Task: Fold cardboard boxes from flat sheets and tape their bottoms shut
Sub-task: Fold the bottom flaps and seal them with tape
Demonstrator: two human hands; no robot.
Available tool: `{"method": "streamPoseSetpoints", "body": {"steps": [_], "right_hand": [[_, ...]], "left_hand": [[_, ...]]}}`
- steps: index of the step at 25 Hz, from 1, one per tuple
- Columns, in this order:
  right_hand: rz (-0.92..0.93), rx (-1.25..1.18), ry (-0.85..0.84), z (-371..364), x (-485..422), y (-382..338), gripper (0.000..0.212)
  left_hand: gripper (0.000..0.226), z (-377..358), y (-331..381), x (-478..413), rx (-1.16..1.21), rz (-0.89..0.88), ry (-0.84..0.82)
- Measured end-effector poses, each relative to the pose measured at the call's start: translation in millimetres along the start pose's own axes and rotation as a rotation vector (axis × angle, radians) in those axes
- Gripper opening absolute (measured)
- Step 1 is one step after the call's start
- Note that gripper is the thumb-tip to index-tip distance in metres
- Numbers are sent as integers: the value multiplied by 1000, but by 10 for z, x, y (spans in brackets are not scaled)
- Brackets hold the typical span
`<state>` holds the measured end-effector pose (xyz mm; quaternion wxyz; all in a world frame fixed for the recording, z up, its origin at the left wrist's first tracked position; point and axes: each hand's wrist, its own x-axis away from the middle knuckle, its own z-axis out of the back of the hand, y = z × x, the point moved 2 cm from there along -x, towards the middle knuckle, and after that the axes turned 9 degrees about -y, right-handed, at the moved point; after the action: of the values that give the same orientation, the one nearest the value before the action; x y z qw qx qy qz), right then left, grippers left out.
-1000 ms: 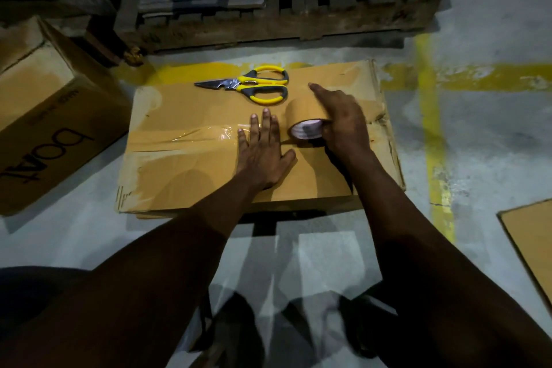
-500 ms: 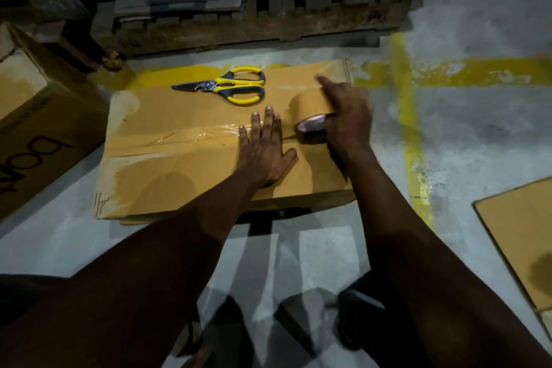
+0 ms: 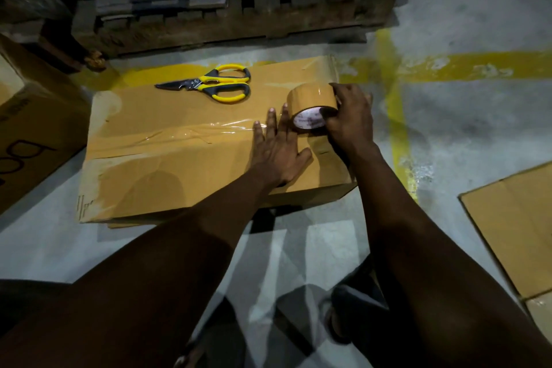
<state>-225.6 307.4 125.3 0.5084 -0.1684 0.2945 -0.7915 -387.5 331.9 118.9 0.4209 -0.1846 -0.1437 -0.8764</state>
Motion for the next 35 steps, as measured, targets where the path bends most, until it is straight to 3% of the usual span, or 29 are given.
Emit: {"method": "streamPoseSetpoints", "body": {"steps": [4, 5, 11, 17, 25, 29, 33, 35], "right_hand": [[-209, -161, 474, 352, 10, 96, 53], [-259, -203, 496, 419, 8, 155, 52], [-276, -309, 187, 320, 45, 240, 46], [-460, -315, 432, 376, 96, 236, 49], [-507, -479, 158, 65, 169, 149, 24], [-368, -518, 53, -162, 331, -146, 21], [-252, -468, -48, -199, 301, -169, 25], [-211, -406, 63, -95, 266, -178, 34]], "left_hand": [[85, -9, -2, 3, -1, 19, -7], [85, -4, 11, -1, -2, 26, -2], [81, 84, 408, -128, 31, -73, 10], [86, 86, 553, -169, 38, -70, 40], [82, 35, 438, -97, 34, -30, 43], [74, -56, 183, 38, 14, 42, 69], [72, -86, 121, 83, 67, 2, 51], [79, -87, 123, 68, 77, 24, 29]]}}
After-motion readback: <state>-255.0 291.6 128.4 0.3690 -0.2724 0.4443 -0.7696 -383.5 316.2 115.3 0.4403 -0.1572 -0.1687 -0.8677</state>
